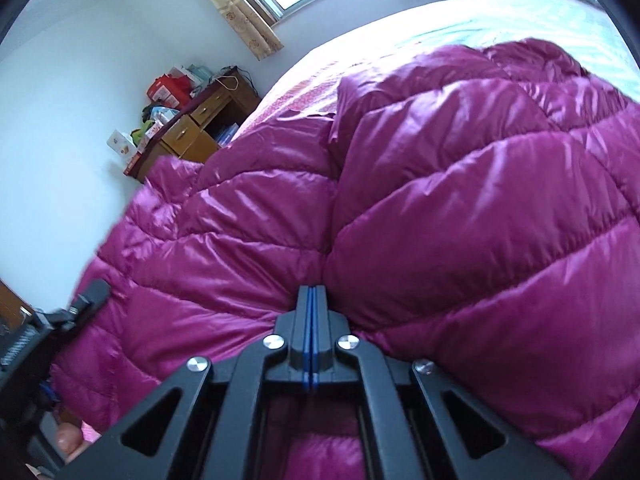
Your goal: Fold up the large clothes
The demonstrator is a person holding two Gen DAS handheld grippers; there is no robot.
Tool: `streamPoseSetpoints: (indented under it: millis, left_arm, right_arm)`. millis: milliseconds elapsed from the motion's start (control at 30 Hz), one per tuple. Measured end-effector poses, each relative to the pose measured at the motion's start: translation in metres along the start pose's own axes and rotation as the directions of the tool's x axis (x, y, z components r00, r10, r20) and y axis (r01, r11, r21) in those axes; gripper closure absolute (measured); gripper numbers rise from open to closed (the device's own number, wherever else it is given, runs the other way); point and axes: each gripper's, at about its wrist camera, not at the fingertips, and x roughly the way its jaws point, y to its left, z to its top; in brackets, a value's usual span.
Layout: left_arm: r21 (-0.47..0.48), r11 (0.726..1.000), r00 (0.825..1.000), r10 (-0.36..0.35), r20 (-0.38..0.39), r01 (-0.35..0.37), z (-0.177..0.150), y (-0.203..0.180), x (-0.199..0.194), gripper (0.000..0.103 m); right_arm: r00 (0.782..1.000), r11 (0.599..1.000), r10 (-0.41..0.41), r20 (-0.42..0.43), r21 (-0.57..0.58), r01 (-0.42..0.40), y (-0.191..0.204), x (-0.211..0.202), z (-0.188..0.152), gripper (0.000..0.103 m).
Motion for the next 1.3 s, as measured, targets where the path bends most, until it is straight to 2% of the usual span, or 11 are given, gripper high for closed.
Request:
streamPoseSetpoints:
  millis: [133, 300, 433, 533, 667, 833, 1000, 1100, 1167, 1200, 1300]
  left_arm:
    - [0.12, 0.99, 0.996, -0.078, 0.044, 0.072, 0.011, -0.047, -0.022, 0.089]
    - [0.259, 0.956, 0.987, -0.155, 0.043, 0.139, 0.011, -0.106, -0.037, 0.09]
    - [0.403, 0.894, 0.976, -0.219, 0.015, 0.195, -0.01, -0.16, -0.045, 0.09]
    - [0.479, 0.848, 0.968, -0.25, -0.021, 0.229, -0.031, -0.191, -0.042, 0.09]
    - [0.549, 0.781, 0.953, -0.273, -0.129, 0.298, -0.073, -0.233, -0.021, 0.097]
    - [0.597, 0.723, 0.937, -0.247, -0.248, 0.349, -0.125, -0.26, 0.006, 0.098]
    - [0.63, 0.695, 0.934, -0.192, -0.302, 0.347, -0.158, -0.265, 0.02, 0.098]
    - [0.633, 0.682, 0.927, -0.205, -0.314, 0.365, -0.163, -0.262, 0.02, 0.098]
    - [0.621, 0.677, 0.915, -0.229, -0.331, 0.394, -0.165, -0.261, 0.015, 0.097]
    - [0.621, 0.665, 0.906, -0.238, -0.349, 0.414, -0.166, -0.259, 0.011, 0.097]
    - [0.654, 0.618, 0.896, -0.236, -0.375, 0.437, -0.174, -0.258, -0.003, 0.097]
  right_arm:
    - [0.996, 0.998, 0.034, -0.079, 0.053, -0.03, -0.009, 0.0, 0.009, 0.103]
    - [0.98, 0.989, 0.121, -0.159, 0.107, -0.105, -0.024, -0.016, 0.023, 0.102]
    - [0.992, 0.986, 0.125, -0.01, 0.116, -0.123, -0.053, -0.078, 0.03, 0.09]
    - [0.993, 0.984, 0.056, 0.1, 0.16, -0.072, -0.1, -0.134, 0.03, 0.09]
    - [0.983, 0.977, -0.054, 0.178, 0.215, 0.015, -0.156, -0.185, 0.021, 0.09]
    - [0.973, 0.961, -0.136, 0.188, 0.264, 0.083, -0.196, -0.218, 0.003, 0.09]
    - [0.969, 0.962, -0.12, 0.215, 0.265, 0.06, -0.2, -0.231, -0.005, 0.09]
    - [0.967, 0.973, -0.043, 0.252, 0.229, -0.016, -0.19, -0.237, -0.001, 0.075]
    - [0.964, 0.974, 0.006, 0.265, 0.216, -0.065, -0.177, -0.235, 0.005, 0.044]
    - [0.962, 0.974, 0.024, 0.271, 0.212, -0.084, -0.173, -0.237, 0.008, 0.039]
    - [0.965, 0.982, 0.029, 0.262, 0.173, -0.076, -0.159, -0.237, 0.017, 0.038]
